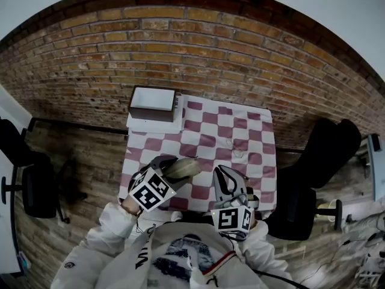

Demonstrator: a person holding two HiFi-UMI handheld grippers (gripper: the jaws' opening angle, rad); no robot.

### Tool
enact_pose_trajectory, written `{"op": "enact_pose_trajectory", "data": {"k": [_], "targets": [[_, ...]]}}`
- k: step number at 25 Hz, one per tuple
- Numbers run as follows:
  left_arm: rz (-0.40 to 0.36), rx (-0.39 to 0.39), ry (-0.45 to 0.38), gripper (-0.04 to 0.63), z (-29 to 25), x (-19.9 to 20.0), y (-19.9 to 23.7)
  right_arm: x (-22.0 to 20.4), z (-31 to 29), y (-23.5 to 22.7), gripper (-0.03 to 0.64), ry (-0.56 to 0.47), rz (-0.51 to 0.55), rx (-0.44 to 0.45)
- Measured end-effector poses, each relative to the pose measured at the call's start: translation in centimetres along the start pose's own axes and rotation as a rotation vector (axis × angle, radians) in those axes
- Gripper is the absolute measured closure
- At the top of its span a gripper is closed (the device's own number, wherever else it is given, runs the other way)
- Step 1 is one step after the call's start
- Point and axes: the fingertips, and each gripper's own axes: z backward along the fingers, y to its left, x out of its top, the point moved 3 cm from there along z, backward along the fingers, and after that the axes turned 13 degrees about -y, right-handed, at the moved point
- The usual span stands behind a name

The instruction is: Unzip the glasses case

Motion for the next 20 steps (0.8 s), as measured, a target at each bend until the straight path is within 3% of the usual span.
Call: {"op": "enact_pose_trajectory", "data": {"k": [11,15,20], "targets": [[0.062,0.088,-0.153,0.308,0.2,2.1,-0.1,-0.6,1.1,-3.1,0.597,-0.091,-0.47,-0.085],[0.141,0.122,-0.259,0.308,0.8,3.4,0.0,-1.1,2.0,-4.6,0.597,-0.126,-0.586,-0.169],[0.177,0.198,-0.395,0.308,1.7,5.1,0.6,-1.5,2.7,-5.6,0.598,-0.151,-0.671,-0.217]]}}
